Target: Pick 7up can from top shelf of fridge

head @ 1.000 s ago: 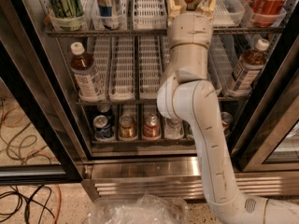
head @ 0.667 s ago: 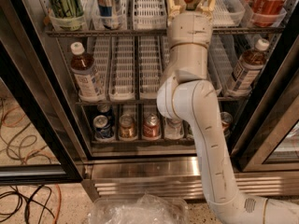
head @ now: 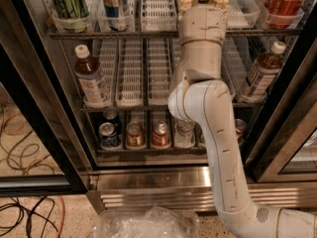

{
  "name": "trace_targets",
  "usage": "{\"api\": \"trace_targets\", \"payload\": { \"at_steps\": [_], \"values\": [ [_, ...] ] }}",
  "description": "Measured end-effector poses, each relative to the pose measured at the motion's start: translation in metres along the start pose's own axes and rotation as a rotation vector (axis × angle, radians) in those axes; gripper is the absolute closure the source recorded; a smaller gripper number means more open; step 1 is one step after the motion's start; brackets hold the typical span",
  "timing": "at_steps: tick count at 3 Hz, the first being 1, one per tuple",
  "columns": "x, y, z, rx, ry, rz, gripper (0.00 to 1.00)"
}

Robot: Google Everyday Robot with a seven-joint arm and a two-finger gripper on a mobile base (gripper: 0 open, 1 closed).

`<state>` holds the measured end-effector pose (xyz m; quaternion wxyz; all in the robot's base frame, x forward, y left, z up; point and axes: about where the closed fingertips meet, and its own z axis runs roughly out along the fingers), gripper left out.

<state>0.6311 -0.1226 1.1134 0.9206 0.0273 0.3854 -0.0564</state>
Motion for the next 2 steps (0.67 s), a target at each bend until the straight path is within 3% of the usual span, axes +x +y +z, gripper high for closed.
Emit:
{"api": "trace_targets", "payload": {
  "at_steps": [2],
  "values": [
    [-0.0163,0.0,0.0043,-0.012,-0.066,-0.009,1.0]
  ]
}}
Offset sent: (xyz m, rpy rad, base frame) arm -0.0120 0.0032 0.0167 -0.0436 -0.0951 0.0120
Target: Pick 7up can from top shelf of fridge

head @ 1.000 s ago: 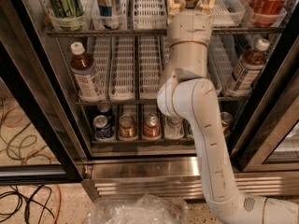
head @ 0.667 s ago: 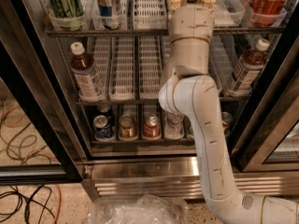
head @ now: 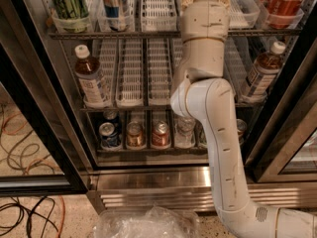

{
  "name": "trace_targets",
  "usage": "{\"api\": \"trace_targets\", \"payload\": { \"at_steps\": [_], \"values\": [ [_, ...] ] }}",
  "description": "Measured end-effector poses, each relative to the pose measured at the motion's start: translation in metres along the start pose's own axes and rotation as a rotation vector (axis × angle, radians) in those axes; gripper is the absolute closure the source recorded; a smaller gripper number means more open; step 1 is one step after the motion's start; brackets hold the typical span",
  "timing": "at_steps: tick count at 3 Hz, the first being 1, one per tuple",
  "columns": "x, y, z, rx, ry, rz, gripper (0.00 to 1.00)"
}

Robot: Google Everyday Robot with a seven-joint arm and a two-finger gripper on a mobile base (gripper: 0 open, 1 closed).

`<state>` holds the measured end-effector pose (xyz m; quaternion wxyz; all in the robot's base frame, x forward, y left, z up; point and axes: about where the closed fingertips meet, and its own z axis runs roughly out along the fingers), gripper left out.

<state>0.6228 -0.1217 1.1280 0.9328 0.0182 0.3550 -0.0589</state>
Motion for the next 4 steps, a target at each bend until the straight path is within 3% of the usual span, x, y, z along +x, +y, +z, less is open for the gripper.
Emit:
{"api": "trace_targets", "payload": {
  "at_steps": [2,3,4],
  "values": [
    [-0.004,0.002,0.001,-0.023,-0.043,0.005,1.0],
    [-0.018,0.004,0.001,-0.026,-0.114,0.014,1.0],
    [-0.018,0.004,0.001,-0.026,-0.114,0.014,1.0]
  ]
}}
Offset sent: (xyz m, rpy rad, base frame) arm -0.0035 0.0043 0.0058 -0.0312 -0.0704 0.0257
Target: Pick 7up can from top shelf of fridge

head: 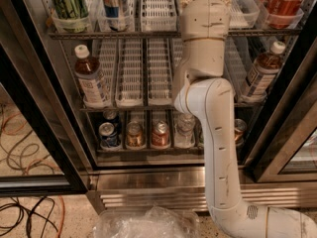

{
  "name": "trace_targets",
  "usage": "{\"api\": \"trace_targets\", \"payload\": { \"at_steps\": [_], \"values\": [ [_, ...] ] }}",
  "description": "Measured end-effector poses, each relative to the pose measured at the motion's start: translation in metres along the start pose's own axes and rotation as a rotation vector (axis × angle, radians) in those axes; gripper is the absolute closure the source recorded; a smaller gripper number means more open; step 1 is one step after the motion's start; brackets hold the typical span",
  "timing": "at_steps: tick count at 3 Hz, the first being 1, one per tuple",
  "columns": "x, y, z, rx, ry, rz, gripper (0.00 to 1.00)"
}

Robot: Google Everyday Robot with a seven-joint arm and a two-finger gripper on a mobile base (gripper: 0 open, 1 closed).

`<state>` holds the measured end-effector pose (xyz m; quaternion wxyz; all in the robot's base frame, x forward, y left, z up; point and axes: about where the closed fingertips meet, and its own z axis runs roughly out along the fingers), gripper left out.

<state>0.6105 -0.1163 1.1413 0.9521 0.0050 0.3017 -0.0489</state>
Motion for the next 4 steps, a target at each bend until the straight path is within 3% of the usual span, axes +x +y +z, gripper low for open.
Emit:
{"api": "trace_targets", "payload": {
  "at_steps": [2,3,4],
  "values": [
    [-0.005,-0.003,-0.016,0.008,-0.069,-0.014,1.0],
    [-0.013,-0.005,-0.022,0.011,-0.139,-0.015,1.0],
    [-0.03,-0.001,-0.02,-0.017,-0.231,-0.003,1.0]
  ]
}}
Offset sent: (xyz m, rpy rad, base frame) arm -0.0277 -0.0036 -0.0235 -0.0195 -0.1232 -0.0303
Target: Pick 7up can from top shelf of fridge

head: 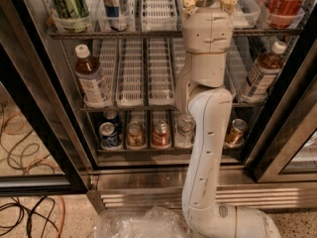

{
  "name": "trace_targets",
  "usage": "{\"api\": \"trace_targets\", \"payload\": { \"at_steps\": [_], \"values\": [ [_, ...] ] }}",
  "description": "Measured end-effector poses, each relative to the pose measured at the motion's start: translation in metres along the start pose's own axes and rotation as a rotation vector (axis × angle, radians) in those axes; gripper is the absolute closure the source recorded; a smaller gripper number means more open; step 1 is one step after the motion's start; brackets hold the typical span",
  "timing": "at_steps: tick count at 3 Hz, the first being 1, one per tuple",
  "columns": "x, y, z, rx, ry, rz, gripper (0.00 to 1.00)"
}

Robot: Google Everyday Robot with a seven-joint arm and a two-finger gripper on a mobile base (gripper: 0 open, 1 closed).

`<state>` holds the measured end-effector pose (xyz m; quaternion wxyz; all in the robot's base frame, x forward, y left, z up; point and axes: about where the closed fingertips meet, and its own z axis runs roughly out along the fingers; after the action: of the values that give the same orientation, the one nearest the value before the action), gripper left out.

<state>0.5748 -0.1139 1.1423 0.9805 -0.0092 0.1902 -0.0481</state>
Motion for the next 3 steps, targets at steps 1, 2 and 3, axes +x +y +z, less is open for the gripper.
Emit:
{"api": "trace_targets", "payload": {
  "at_steps": [1,2,3],
  "values": [
    [0.0,0.0,0.0,0.0,0.0,0.0,1.0],
    [-0.005,0.0,0.003,-0.002,-0.05,-0.002,1.0],
    [-0.02,-0.009,-0.006,-0.006,-0.145,-0.027,1.0]
  ]
}}
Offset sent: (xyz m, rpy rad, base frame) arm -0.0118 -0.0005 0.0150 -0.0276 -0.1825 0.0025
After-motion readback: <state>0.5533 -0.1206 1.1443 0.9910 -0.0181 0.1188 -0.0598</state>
